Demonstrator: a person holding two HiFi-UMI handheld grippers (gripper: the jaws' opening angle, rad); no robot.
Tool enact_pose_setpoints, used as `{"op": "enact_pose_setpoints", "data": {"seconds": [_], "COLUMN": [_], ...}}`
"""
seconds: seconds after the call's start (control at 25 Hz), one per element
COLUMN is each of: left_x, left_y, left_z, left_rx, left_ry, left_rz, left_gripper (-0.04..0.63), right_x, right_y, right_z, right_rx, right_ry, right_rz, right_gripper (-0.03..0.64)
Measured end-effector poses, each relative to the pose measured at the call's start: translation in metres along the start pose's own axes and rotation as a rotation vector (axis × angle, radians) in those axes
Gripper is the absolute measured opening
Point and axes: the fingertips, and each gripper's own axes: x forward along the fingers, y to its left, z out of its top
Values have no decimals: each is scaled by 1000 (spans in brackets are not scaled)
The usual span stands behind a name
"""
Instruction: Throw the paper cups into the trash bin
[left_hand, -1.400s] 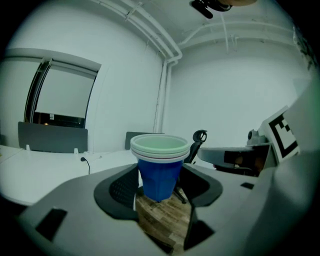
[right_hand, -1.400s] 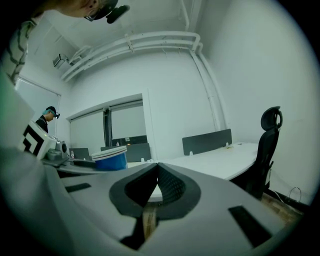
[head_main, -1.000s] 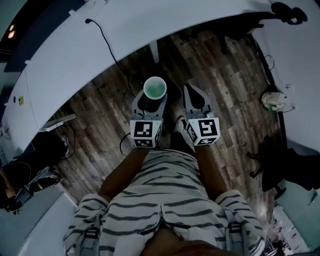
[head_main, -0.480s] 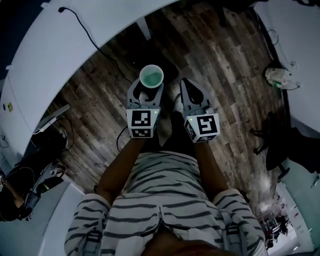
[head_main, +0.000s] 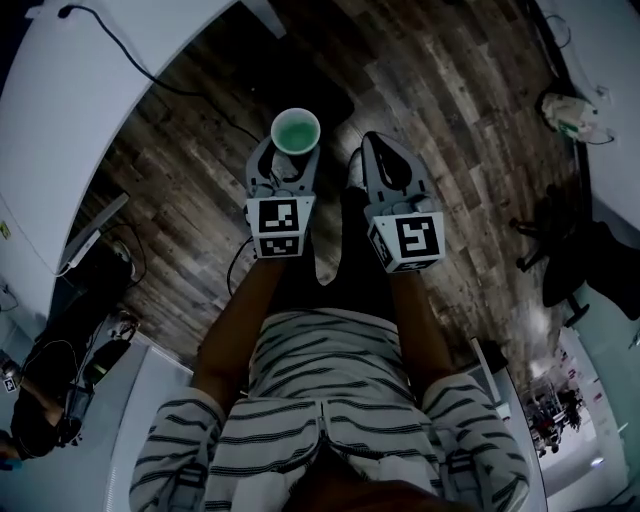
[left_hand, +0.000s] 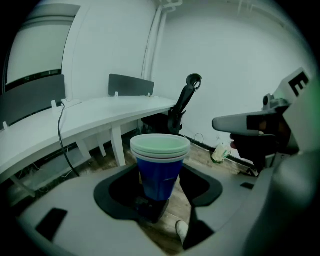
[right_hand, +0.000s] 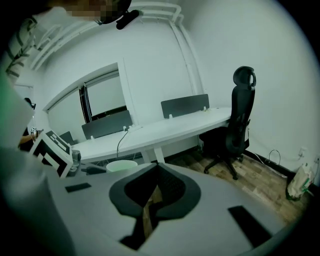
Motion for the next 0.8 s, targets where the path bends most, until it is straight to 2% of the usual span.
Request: {"op": "enact_pose_setpoints", "data": {"seconds": [0.36, 0.8], "left_x": [36, 88], "left_y": [-5, 0], "left_z": [-53, -115], "left_rx": [-1, 59], "left_ry": [85, 180], "left_rz": [-24, -36], "left_gripper": [273, 273], "right_x": [3, 10], "right_y": [-7, -16], "right_z": [-55, -96], "right_rx": [49, 63], "right_ry": [48, 72], "right_rz": [-18, -23], "right_gripper": [17, 17]}}
